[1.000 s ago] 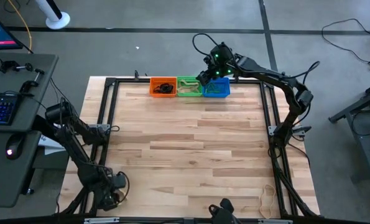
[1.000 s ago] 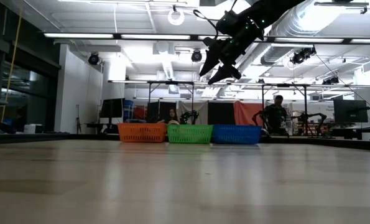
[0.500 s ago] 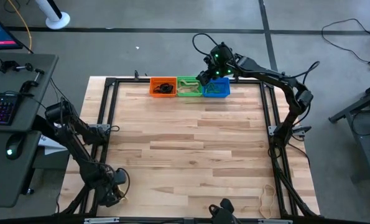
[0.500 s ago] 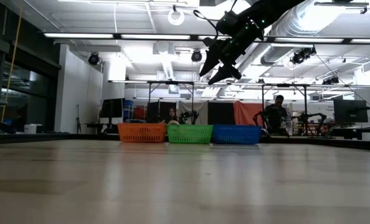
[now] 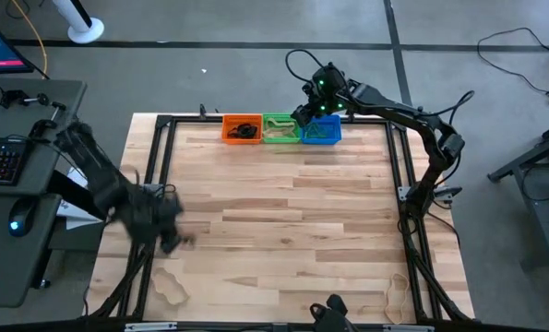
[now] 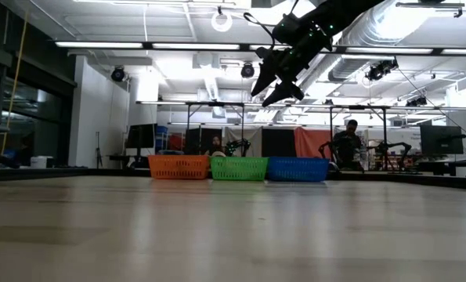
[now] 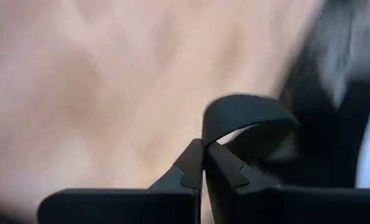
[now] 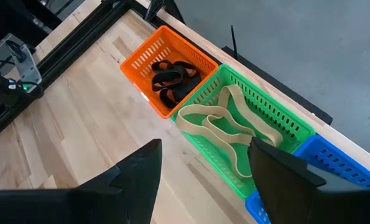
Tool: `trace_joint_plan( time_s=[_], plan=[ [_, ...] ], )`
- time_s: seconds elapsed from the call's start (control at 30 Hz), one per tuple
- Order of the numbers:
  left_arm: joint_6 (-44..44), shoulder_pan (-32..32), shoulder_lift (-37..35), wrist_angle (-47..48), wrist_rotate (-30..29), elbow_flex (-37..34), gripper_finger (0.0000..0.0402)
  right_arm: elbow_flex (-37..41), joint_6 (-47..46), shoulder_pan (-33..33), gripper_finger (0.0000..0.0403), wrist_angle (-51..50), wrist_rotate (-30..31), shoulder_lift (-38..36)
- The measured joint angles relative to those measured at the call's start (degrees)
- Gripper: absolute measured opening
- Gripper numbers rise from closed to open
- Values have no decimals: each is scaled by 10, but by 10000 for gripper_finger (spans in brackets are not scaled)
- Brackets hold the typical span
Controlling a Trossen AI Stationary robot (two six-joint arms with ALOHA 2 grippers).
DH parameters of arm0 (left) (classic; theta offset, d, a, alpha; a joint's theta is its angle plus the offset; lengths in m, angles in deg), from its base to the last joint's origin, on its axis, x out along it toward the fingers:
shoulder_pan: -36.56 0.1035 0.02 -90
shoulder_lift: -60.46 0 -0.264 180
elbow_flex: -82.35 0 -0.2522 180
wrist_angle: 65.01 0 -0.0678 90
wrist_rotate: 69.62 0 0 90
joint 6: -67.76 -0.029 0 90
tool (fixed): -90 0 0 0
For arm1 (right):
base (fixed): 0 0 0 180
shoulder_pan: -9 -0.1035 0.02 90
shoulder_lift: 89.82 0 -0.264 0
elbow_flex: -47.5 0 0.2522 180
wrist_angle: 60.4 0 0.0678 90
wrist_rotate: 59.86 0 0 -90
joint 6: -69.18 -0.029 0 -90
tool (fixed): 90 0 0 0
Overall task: Sort rubber bands into baskets
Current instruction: Put the black rubber band into the orange basket, then put the white rubber band into the green basket
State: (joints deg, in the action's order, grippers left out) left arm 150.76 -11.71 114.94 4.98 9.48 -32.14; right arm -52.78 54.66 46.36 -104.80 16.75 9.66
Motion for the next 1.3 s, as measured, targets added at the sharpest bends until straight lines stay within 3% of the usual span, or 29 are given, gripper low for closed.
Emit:
trace_joint_plan(
  time_s=[0.1, 0.2, 0.27, 0.37, 0.5, 0.6, 0.77, 0.97, 1.3],
  plan=[
    [-96, 128, -44, 45, -117, 11, 1, 0, -5, 0, 227, 1, -12, 0],
    [-240, 292, -53, 10, -153, 4, 0, 0, -22, 0, 227, 10, -54, 0],
    [-348, 405, -43, -58, -122, -9, 0, 0, -35, -4, 227, 26, -83, -1],
    [-476, 558, -2, -179, -30, -26, 0, 0, -53, -17, 227, 58, -115, -11],
    [-583, 718, 90, -300, 30, -30, 0, 0, -61, -42, 227, 90, -121, -37],
    [-615, 806, 162, -390, 67, -30, 0, 0, -63, -61, 227, 98, -106, -64],
    [-635, 883, 263, -429, 94, -18, 0, 0, -64, -91, 227, 80, -51, -110],
    [-699, 905, 331, -463, 81, 7, 21, 0, -64, -123, 227, 54, 28, -148],
    [-754, 907, 395, -415, 64, 93, 141, 0, -77, -142, 227, -1, 74, -164]
  ],
)
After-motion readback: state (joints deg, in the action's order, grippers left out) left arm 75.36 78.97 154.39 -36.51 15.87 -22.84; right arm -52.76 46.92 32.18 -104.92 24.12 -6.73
